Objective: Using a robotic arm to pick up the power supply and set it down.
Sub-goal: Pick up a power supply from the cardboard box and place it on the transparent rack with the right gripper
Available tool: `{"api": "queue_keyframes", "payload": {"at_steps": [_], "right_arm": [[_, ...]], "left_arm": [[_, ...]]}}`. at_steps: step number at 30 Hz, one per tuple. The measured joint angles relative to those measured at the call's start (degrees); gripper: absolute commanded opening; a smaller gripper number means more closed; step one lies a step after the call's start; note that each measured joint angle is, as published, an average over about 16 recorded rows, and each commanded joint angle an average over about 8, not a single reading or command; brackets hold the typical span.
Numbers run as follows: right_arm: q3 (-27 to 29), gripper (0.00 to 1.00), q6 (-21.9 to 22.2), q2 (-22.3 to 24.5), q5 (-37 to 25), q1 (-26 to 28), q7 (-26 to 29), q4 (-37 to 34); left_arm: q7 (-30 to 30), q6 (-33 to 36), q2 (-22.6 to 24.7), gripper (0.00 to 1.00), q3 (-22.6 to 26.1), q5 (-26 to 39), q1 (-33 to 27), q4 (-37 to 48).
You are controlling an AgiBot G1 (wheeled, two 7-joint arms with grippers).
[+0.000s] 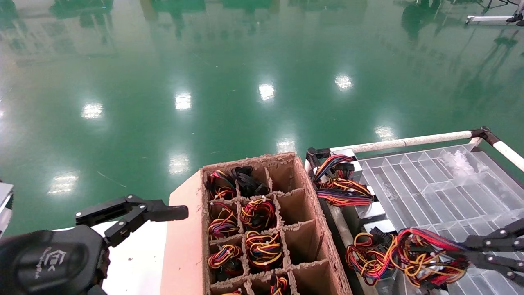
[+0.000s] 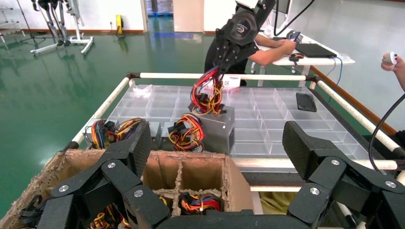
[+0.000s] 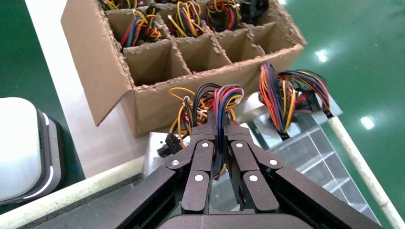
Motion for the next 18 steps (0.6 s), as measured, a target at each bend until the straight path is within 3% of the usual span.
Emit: {"api": "queue_keyframes", "payload": {"at_steps": [18], "right_arm": [[-11.1, 0.0, 0.1, -4.3, -0.6, 5.3, -1.4, -2.7]], "left_arm": [[0.0, 0.0, 0.0, 1.0, 0.0, 0.0, 0.0, 0.0]]}}
